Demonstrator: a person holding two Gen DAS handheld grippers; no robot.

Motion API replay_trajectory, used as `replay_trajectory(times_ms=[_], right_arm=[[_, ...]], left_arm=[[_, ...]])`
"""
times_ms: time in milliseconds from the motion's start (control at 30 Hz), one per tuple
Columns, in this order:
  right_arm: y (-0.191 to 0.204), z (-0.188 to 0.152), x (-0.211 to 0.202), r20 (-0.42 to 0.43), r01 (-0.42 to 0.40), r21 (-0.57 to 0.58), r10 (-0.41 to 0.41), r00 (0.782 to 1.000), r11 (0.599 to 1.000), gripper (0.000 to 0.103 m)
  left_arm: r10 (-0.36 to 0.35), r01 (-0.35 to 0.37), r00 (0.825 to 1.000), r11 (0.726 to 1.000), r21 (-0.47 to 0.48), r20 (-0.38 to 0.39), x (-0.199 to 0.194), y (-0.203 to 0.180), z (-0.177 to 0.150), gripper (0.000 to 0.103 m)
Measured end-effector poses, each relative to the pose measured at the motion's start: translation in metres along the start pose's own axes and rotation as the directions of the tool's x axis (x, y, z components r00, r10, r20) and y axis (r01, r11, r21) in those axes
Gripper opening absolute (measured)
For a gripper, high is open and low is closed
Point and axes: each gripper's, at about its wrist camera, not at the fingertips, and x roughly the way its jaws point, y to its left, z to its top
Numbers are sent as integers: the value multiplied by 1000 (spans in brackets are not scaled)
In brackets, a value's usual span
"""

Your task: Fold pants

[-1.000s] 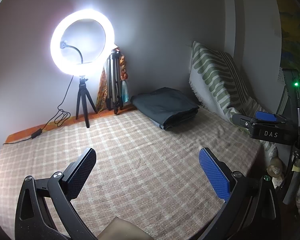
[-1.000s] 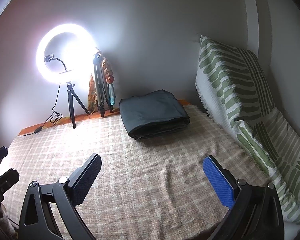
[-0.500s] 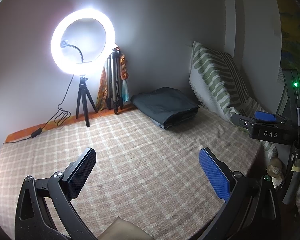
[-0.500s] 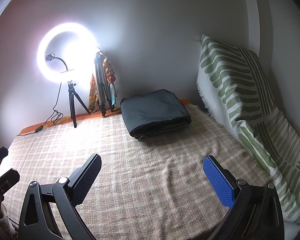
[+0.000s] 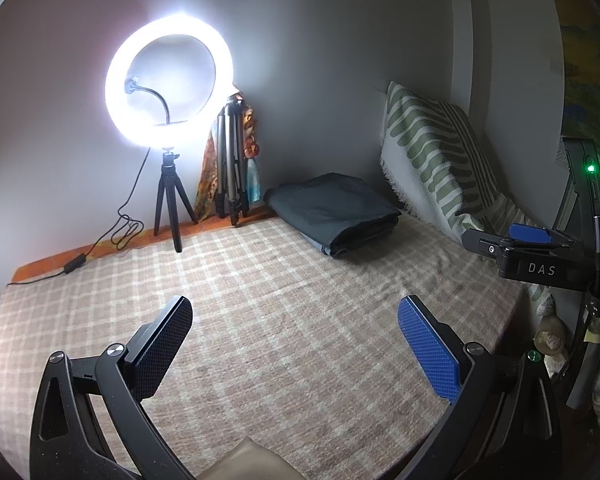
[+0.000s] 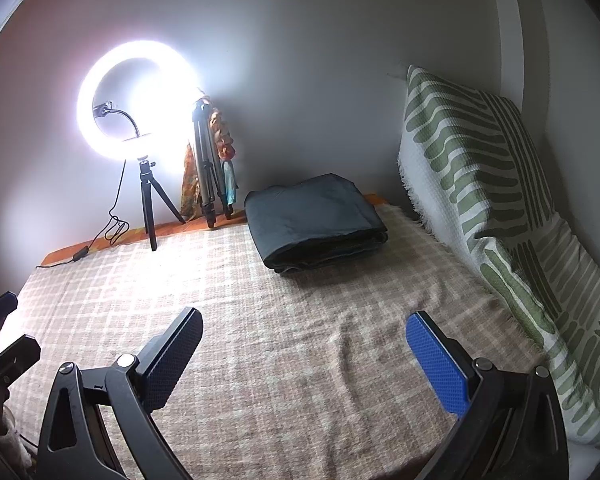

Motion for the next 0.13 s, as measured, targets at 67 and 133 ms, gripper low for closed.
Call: replay_trajectory(times_ms=[67,133], right_arm=[[2,0,-2,4,-3,-3,3,1000,1000,103],[4,1,-3,6,-5,-6,5,1000,1000,103]], left_arm=[[-2,2,1000,1000,-5,-2,-2,2,0,102],[-8,8,1000,1000,-13,-6,-3,4,0,102]])
